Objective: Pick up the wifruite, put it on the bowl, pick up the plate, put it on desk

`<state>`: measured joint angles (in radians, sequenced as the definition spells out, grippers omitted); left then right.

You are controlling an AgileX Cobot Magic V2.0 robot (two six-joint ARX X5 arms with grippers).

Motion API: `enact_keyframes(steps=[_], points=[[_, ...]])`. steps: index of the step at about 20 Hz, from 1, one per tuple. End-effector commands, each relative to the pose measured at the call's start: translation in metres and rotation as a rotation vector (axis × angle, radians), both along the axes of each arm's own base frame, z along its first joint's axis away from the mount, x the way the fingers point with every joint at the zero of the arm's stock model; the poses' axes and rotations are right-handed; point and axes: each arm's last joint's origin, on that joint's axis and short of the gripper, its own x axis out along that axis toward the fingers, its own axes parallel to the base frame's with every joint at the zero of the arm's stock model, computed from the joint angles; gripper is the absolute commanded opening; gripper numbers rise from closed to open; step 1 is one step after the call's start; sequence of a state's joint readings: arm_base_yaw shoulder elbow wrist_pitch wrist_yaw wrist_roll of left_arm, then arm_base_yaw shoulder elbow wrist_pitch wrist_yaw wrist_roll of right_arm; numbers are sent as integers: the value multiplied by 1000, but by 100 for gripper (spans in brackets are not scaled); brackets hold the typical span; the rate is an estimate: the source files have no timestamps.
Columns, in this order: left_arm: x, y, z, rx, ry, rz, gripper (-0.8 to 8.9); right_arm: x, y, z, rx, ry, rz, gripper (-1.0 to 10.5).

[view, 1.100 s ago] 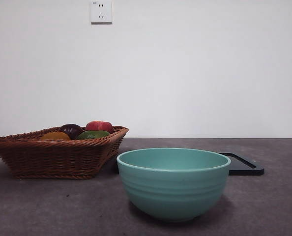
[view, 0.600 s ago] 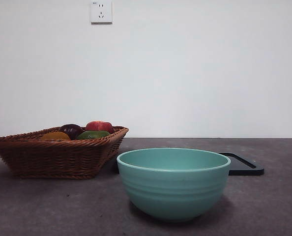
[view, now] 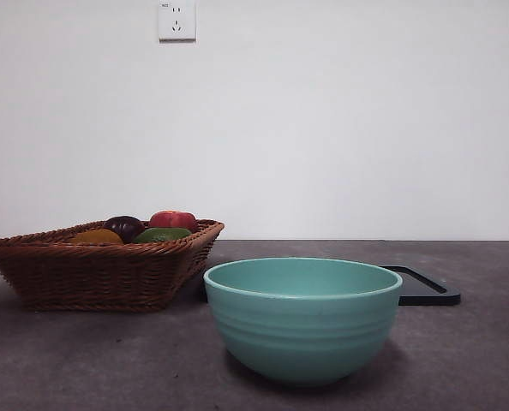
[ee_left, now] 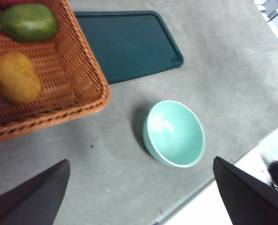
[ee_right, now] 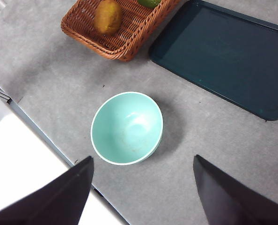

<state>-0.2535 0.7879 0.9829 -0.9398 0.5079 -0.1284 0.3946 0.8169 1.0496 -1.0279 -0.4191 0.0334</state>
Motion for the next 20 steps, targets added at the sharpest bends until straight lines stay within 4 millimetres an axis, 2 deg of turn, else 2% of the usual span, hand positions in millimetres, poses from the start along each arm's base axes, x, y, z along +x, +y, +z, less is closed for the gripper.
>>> enact_keyframes(steps=[1, 7, 10, 14, 17, 20], points=[[8, -3, 5, 10, -25, 6, 493, 1, 1, 5, 10, -13, 2, 339], [44, -16, -2, 70, -47, 86, 490, 1, 1, 5, 10, -13, 2, 339], [71, -27, -9, 119, -34, 123, 434, 1, 1, 5, 10, -13, 2, 339], [108, -43, -16, 183, -3, 143, 438, 1, 1, 5, 10, -13, 2, 339], [136, -53, -25, 260, 33, 181, 438, 1, 1, 5, 10, -13, 2, 339], [161, -63, -43, 338, 90, 203, 438, 1, 1, 5, 10, -13, 2, 339]])
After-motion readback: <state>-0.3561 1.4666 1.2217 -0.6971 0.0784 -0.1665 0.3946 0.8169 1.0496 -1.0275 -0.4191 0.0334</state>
